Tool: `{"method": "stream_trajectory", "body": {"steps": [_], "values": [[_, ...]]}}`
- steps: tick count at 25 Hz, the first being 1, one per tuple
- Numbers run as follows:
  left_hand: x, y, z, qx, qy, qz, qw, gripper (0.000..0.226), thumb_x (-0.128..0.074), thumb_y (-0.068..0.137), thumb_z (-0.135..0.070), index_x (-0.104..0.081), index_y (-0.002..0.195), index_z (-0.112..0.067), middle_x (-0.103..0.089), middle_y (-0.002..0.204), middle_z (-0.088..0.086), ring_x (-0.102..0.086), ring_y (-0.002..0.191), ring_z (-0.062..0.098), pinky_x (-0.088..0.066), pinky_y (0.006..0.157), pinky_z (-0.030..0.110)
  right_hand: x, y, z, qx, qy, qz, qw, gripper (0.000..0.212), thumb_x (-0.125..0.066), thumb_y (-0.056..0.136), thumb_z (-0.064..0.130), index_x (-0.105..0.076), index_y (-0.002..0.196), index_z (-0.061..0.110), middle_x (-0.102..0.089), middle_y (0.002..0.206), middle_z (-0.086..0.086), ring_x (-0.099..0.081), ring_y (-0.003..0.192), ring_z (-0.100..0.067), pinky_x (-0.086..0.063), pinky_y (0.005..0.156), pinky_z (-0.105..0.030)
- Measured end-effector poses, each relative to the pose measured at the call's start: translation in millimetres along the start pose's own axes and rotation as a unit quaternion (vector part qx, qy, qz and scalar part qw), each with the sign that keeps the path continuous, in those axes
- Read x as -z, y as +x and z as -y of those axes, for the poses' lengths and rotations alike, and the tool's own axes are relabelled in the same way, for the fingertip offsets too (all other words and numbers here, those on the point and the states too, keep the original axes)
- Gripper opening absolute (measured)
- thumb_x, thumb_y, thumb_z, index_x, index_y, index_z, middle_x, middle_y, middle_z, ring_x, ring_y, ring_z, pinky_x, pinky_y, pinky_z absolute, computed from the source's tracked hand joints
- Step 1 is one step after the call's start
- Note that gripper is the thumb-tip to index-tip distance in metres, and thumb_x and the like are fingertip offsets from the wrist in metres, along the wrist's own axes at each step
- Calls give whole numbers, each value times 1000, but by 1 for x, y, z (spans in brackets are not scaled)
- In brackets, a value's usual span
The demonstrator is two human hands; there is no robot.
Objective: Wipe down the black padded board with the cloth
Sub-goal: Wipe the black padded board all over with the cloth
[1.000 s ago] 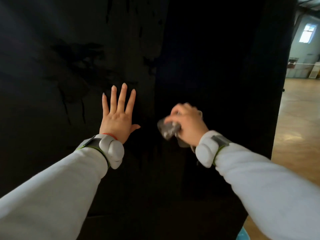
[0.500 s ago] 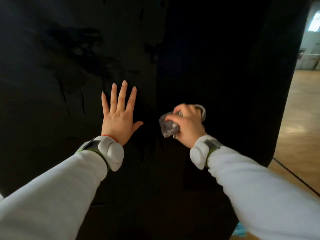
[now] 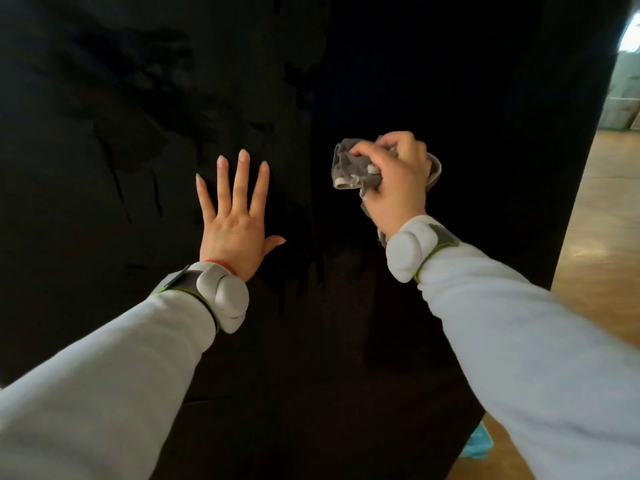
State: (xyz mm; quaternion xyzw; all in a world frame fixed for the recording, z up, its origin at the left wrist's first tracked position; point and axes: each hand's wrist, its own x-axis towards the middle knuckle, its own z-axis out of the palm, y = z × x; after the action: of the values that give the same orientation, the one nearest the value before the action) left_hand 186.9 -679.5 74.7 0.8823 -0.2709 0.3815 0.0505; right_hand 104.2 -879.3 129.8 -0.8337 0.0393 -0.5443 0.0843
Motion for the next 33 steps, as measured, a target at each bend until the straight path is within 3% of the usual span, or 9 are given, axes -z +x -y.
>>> {"method": "stream_trajectory", "body": {"steps": [6, 10, 12, 17, 21, 25, 28, 31, 33], "values": [[-3, -13, -8, -1, -38, -30, 999, 106, -69, 76, -46, 0, 149, -14, 4, 156, 16, 9, 141, 38, 5, 112, 57, -26, -92, -20, 70, 1, 138, 988, 46, -81, 55, 11, -69, 98, 20, -53, 100, -8, -47, 93, -28, -28, 76, -34], [-12, -21, -8, -6, -9, 28, 1000, 114, -65, 76, -53, 21, 142, -19, 18, 154, 15, 26, 135, 33, 11, 109, 56, -20, -123, -31, 129, -3, 244, 961, 36, -79, 53, 14, -71, 88, 22, -56, 93, -6, -43, 89, -22, -43, 69, -43], [-14, -19, -7, -2, 5, 30, 1000, 115, -65, 76, -53, 24, 141, -18, 20, 153, 15, 26, 135, 34, 14, 108, 56, -6, -89, -23, 84, 18, 165, 982, 38, -72, 59, 7, -70, 94, 22, -56, 98, -8, -47, 90, -27, -43, 75, -47], [-17, -21, -8, -1, 12, 22, 1000, 114, -62, 78, -55, 27, 140, -18, 30, 148, 10, 26, 136, 35, 15, 107, 56, 1, -10, -1, 7, 14, -26, 1000, 38, -55, 70, 12, -68, 104, 24, -52, 108, -7, -43, 99, -23, -26, 86, -27], [-14, -20, -7, -5, -5, 3, 1000, 112, -67, 76, -48, 15, 145, -17, 13, 155, 17, 14, 140, 40, 11, 109, 56, -29, -61, -9, 33, 22, 14, 999, 30, -64, 70, 12, -69, 97, 22, -52, 103, -6, -40, 96, -21, -25, 81, -28], [-19, -31, -16, -2, -46, -31, 998, 98, -66, 78, -44, -6, 149, -14, 0, 155, 19, 3, 141, 41, 4, 111, 57, -41, -125, -26, 69, 11, 152, 986, 43, -80, 58, 13, -69, 99, 18, -53, 103, -9, -37, 97, -22, -25, 78, -33], [-27, -40, -19, -17, -34, -2, 999, 101, -65, 79, -46, 2, 149, -15, 5, 155, 19, 7, 141, 40, 6, 111, 57, -36, -137, -27, 87, 11, 219, 972, 33, -78, 60, 14, -71, 92, 18, -56, 96, -8, -42, 93, -25, -35, 74, -38], [-30, -38, -17, -10, -10, 16, 1000, 108, -65, 79, -47, 16, 145, -17, 11, 155, 18, 12, 141, 40, 10, 110, 57, -14, -97, -19, 75, 37, 139, 987, 31, -58, 66, 16, -71, 94, 18, -56, 97, -8, -46, 91, -26, -41, 76, -44], [-33, -37, -17, 1, 0, 21, 1000, 108, -62, 81, -48, 21, 142, -18, 16, 154, 18, 14, 140, 41, 12, 109, 57, -6, -60, -12, 29, 31, 26, 999, 37, -59, 67, 11, -69, 100, 21, -55, 104, -9, -41, 96, -21, -34, 83, -35]]}}
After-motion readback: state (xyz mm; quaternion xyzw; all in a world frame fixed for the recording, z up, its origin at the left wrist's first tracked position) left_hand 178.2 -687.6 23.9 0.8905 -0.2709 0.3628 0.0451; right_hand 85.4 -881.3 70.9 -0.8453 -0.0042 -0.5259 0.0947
